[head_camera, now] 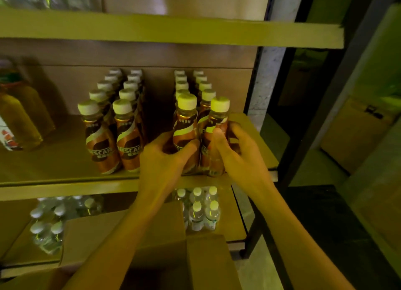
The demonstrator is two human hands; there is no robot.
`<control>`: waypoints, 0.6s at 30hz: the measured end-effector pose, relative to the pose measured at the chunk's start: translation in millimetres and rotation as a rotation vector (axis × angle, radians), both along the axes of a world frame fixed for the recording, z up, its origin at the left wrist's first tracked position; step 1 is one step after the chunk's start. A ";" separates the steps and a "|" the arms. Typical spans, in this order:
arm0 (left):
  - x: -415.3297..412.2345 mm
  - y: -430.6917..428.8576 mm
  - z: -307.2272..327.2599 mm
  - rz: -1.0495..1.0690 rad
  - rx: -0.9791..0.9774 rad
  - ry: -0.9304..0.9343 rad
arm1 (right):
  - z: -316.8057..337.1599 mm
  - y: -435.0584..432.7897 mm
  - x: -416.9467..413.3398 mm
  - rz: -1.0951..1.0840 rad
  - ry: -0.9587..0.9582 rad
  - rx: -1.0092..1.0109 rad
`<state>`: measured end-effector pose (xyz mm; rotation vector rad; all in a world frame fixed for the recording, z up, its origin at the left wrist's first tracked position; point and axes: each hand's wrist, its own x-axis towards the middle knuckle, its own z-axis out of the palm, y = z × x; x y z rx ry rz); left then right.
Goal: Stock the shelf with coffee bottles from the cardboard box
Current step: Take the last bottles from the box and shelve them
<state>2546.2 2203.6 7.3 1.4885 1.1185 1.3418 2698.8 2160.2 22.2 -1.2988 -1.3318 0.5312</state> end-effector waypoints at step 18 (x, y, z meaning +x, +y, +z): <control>10.9 16.3 -35.3 0.047 0.009 0.080 | -35.7 30.0 3.9 -0.094 0.079 -0.106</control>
